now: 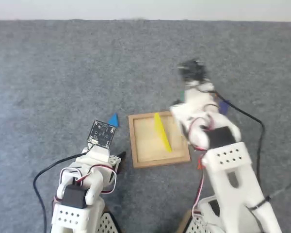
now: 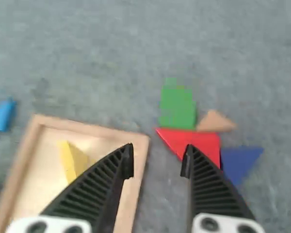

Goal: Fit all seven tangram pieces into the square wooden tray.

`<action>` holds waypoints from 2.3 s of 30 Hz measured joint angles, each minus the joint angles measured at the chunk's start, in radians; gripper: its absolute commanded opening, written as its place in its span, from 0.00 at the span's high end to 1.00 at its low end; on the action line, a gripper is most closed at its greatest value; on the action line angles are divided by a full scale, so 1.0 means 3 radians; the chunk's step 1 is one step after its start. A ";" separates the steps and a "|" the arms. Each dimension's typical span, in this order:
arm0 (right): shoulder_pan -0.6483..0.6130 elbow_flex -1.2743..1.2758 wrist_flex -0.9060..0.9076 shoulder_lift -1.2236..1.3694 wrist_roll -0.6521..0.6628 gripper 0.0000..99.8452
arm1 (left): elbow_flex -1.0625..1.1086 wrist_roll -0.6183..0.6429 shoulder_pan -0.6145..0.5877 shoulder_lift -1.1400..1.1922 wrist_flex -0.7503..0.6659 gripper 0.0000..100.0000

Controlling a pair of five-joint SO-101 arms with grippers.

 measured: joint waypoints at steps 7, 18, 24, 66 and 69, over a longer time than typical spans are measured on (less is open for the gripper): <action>-0.0056 0.0409 -0.0133 0.0435 0.0271 0.83 | 0.0000 0.0000 0.0000 0.0000 0.0000 0.79; -0.0517 0.0082 -0.0286 0.1632 0.0292 0.83 | 0.0000 0.0000 0.0000 0.0000 0.0000 0.79; -0.0823 0.0051 -0.0286 0.1632 0.0302 0.83 | 0.0000 0.0000 0.0000 0.0000 0.0000 0.79; -0.1442 0.0670 -0.0348 0.0460 0.0532 0.83 | 0.0000 0.0000 0.0000 0.0000 0.0000 0.79; -0.1565 0.0701 -0.0373 0.0302 0.0527 0.82 | 0.0000 0.0000 0.0000 0.0000 0.0000 0.79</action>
